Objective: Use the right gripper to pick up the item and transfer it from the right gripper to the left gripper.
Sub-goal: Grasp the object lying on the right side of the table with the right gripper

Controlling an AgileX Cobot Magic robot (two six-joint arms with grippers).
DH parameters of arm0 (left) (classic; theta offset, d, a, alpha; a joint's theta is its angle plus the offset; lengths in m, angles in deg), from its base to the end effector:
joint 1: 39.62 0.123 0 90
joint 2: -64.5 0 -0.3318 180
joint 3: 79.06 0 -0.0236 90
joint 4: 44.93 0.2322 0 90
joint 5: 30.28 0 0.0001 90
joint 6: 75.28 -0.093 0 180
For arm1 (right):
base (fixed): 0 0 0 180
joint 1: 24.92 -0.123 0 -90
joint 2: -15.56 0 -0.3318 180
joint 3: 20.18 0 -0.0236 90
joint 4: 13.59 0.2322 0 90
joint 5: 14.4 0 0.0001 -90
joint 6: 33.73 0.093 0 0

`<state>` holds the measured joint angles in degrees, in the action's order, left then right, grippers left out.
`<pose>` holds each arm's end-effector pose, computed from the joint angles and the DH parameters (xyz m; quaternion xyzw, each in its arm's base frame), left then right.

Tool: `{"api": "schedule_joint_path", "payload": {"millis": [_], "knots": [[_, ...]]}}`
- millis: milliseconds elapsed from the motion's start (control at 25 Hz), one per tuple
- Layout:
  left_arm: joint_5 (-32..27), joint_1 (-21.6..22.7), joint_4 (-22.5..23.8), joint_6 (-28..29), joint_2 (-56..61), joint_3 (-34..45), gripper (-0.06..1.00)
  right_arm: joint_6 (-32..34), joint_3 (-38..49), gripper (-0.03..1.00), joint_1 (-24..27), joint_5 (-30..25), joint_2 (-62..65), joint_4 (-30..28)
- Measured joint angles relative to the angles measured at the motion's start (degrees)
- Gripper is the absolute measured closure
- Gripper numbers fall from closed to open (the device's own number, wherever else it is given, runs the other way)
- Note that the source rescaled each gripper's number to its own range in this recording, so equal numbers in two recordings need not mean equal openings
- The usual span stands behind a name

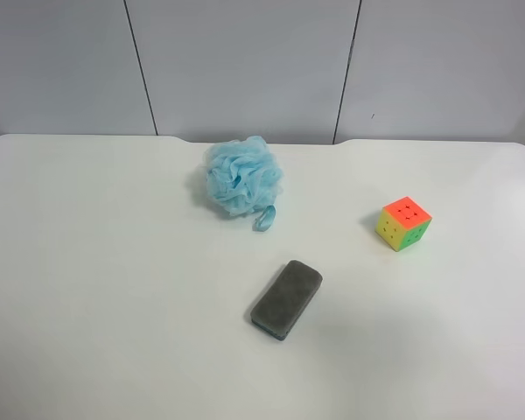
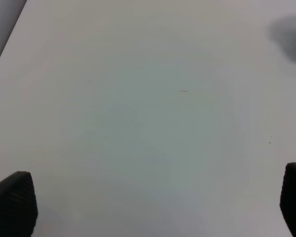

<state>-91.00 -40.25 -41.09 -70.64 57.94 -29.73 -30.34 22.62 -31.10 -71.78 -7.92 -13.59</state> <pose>-0.0675 0.0062 0.2691 -0.0312 0.8498 0.0093 0.5261 -0.0237 -0.0026 0.3186 -0.0215 0.8813 0.0394 0.4704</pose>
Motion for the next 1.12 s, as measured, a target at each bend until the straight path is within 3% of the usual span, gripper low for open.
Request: {"api": "schedule_joint_path", "payload": {"millis": [280,640,920,1120], "knots": [[0.0,0.0,0.0,0.0,0.0,0.0,-0.06,-2.1,-10.1,-0.03,0.0,-0.2,-24.9,0.0],[0.0,0.0,0.0,0.0,0.0,0.0,-0.06,-11.2,-23.1,-0.03,0.0,0.0,-57.2,2.2],[0.0,0.0,0.0,0.0,0.0,0.0,-0.06,-15.3,-34.9,-0.03,0.0,-2.6,-73.0,3.9],[0.0,0.0,0.0,0.0,0.0,0.0,-0.06,-18.5,-37.0,-0.03,0.0,-2.6,-81.0,3.9]]}}
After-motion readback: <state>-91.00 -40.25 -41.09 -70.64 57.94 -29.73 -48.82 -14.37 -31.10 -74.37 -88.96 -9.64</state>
